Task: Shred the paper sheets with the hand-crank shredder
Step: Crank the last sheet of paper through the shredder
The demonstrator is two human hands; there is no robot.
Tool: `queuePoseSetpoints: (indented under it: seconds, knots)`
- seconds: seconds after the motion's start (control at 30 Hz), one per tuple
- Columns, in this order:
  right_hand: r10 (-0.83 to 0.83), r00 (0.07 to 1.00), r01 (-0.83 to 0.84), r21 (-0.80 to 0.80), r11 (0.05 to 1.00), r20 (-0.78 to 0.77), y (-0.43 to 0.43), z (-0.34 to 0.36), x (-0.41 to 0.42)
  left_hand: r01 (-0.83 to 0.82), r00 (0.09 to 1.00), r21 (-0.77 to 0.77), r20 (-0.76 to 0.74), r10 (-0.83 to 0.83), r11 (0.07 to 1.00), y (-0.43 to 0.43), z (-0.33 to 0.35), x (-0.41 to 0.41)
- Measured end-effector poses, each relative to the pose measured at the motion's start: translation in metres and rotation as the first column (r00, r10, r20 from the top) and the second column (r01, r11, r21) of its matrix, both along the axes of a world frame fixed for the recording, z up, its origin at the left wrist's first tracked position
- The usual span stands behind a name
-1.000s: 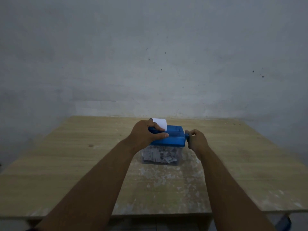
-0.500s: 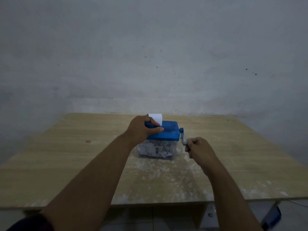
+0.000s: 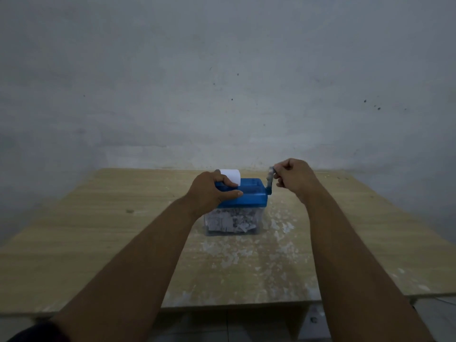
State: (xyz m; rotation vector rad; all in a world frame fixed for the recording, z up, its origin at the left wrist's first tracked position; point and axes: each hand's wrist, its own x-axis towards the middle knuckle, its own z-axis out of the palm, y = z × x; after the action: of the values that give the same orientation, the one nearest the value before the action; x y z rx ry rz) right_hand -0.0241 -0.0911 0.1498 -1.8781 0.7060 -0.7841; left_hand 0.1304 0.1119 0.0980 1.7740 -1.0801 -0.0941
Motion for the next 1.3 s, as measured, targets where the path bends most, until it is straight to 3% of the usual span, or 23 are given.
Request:
queuePoseSetpoints:
  seconds: [0.23, 0.4, 0.53, 0.7, 0.87, 1.03, 1.23, 1.3]
  knots:
    - [-0.016, 0.986, 0.047, 0.187, 0.981, -0.164, -0.011, -0.069, 0.024, 0.014, 0.999, -0.023, -0.048, -0.016, 1.0, -0.001, -0.004, 0.002]
    - [-0.143, 0.968, 0.139, -0.033, 0.99, -0.206, -0.003, -0.09, -0.001, 0.053, 0.996, -0.025, -0.076, -0.055, 0.998, -0.005, -0.006, 0.003]
    - [-0.039, 0.938, 0.049, 0.02, 0.999, -0.345, 0.018, -0.094, -0.021, 0.027, 0.996, -0.05, -0.079, -0.031, 0.998, -0.005, -0.007, -0.002]
    - [-0.023, 0.981, 0.039, 0.079, 0.996, -0.191, 0.043, -0.078, -0.056, 0.015, 0.996, -0.063, -0.088, -0.021, 0.998, -0.004, -0.007, -0.005]
    - [0.034, 0.994, -0.031, 0.028, 0.999, -0.107, 0.049, -0.038, -0.073, 0.03, 0.997, -0.022, -0.066, -0.031, 0.999, -0.003, -0.004, -0.002]
    - [0.005, 0.995, -0.01, -0.047, 0.999, -0.1, 0.026, -0.008, -0.048, 0.035, 0.997, -0.01, -0.071, -0.036, 0.999, -0.003, -0.003, 0.0]
    - [-0.007, 1.0, 0.007, 0.061, 0.998, -0.007, -0.01, -0.007, 0.005, 0.04, 0.995, -0.036, -0.09, -0.043, 0.999, -0.003, -0.007, -0.001]
    - [-0.026, 0.998, 0.031, 0.101, 0.994, -0.054, -0.014, -0.024, 0.016, 0.049, 0.994, -0.064, -0.093, -0.055, 0.997, -0.003, -0.009, -0.003]
